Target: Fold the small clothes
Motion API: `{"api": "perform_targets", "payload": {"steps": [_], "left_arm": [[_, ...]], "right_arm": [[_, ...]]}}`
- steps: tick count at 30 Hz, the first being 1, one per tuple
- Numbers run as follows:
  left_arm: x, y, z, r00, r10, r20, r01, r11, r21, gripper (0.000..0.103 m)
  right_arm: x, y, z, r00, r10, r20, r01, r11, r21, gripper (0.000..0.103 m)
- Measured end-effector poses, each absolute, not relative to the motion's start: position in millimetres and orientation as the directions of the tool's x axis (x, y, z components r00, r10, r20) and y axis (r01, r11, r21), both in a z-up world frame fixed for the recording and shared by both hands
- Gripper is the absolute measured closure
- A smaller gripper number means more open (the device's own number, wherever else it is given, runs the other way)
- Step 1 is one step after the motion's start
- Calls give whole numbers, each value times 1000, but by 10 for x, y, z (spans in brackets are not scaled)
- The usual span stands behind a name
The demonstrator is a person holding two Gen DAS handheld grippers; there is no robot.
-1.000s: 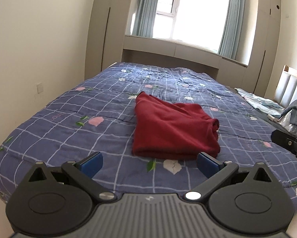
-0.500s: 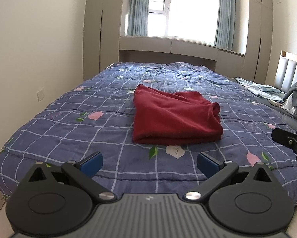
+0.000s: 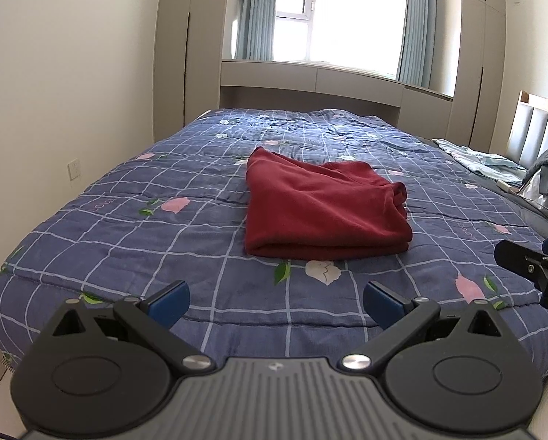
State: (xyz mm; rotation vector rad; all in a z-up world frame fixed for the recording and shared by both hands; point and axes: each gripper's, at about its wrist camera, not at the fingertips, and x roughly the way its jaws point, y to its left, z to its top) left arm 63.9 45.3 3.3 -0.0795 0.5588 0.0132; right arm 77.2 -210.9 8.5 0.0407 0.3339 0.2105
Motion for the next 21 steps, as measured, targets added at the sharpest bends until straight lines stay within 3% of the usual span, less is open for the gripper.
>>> {"api": "perform_targets", "payload": {"steps": [21], "left_arm": [[635, 466, 34, 846, -8, -534, -40, 996, -78, 0]], "right_arm": [[776, -2105, 86, 922, 212, -323, -198, 977, 76, 1]]}}
